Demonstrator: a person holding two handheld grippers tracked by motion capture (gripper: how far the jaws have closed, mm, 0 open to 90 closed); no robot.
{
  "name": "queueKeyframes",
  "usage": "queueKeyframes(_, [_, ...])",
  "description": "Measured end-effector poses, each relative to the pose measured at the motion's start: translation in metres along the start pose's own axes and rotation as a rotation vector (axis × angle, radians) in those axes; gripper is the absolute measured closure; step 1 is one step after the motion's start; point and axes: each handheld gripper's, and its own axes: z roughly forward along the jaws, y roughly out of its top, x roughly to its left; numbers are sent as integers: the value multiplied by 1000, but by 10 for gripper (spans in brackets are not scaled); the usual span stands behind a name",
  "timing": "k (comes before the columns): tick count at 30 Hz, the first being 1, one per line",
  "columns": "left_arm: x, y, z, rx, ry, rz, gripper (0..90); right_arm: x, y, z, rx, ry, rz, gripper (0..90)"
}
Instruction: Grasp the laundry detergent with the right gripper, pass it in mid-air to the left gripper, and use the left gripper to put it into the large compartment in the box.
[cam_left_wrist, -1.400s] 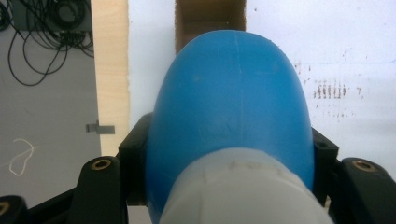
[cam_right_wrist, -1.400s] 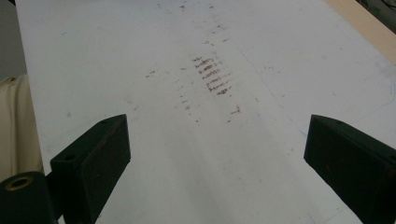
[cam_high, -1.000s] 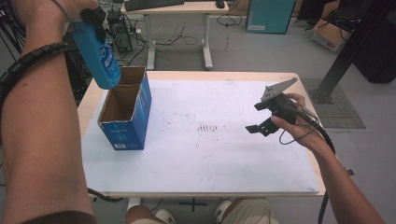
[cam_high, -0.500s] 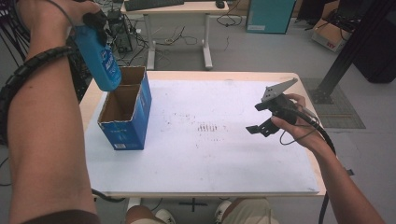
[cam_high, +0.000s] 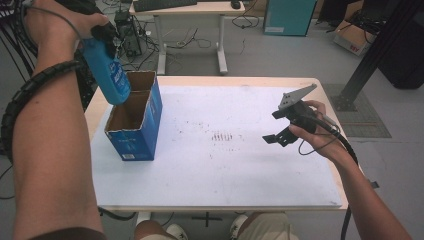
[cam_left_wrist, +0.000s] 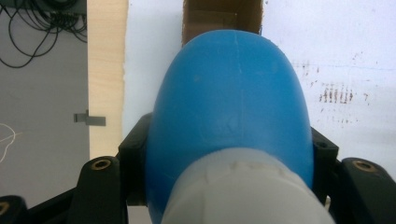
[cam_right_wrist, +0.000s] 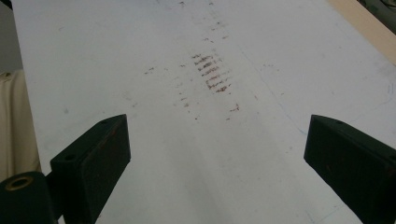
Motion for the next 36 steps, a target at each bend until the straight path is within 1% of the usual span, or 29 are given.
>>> queueKeyframes(1, [1, -1, 2, 2, 0, 4, 375, 0, 0, 0, -2, 0, -6, 73])
queueKeyframes(2, [1, -1, 3, -1, -3, -3, 375, 0, 1, 0, -5, 0, -5, 73])
queueKeyframes(4, [2, -3, 7, 2, -5, 0, 376, 1, 1, 0, -2, -1, -1, 73])
queueKeyframes(5, [2, -3, 9, 3, -6, -3, 375, 1, 2, 1, -5, 3, -11, 73])
queueKeyframes(8, [3, -5, 15, 2, -7, 0, 375, 3, 3, 2, -3, 0, -8, 72])
queueKeyframes(13, [4, -9, 28, 3, -23, -5, 375, 5, 3, 5, 1, 3, -16, 73])
queueKeyframes(15, [4, -9, 30, 3, -24, -2, 375, 6, 3, 5, 1, 0, -15, 72])
queueKeyframes(19, [3, -11, 39, 7, -25, -1, 375, 6, 3, 6, 3, 1, -20, 72])
queueKeyframes(21, [2, -12, 46, 11, -26, 5, 375, 7, 3, 6, 5, 1, -20, 72])
queueKeyframes(24, [1, -13, 54, 11, -32, 4, 375, 8, 3, 8, 7, 0, -20, 73])
queueKeyframes(26, [-1, -14, 64, 12, -33, 11, 375, 8, 3, 9, 8, 1, -19, 72])
queueKeyframes(27, [-4, -14, 67, 8, -37, -6, 375, 8, 3, 9, 7, 1, -19, 72])
queueKeyframes(28, [-5, -14, 71, 8, -36, -2, 375, 8, 2, 10, 7, 1, -19, 72])
queueKeyframes(29, [-5, -14, 71, 8, -36, -2, 375, 8, 2, 10, 7, 1, -19, 72])
queueKeyframes(30, [-6, -15, 75, 7, -34, 1, 375, 8, 2, 10, 7, 4, -24, 72])
queueKeyframes(32, [-7, -15, 80, 4, -32, 3, 375, 8, 2, 11, 13, 4, -18, 72])
queueKeyframes(34, [-10, -16, 93, 8, -26, 14, 375, 8, 1, 12, 12, 5, -18, 72])
queueKeyframes(36, [-11, -16, 96, 5, -25, 13, 375, 8, 1, 12, 13, 4, -19, 72])
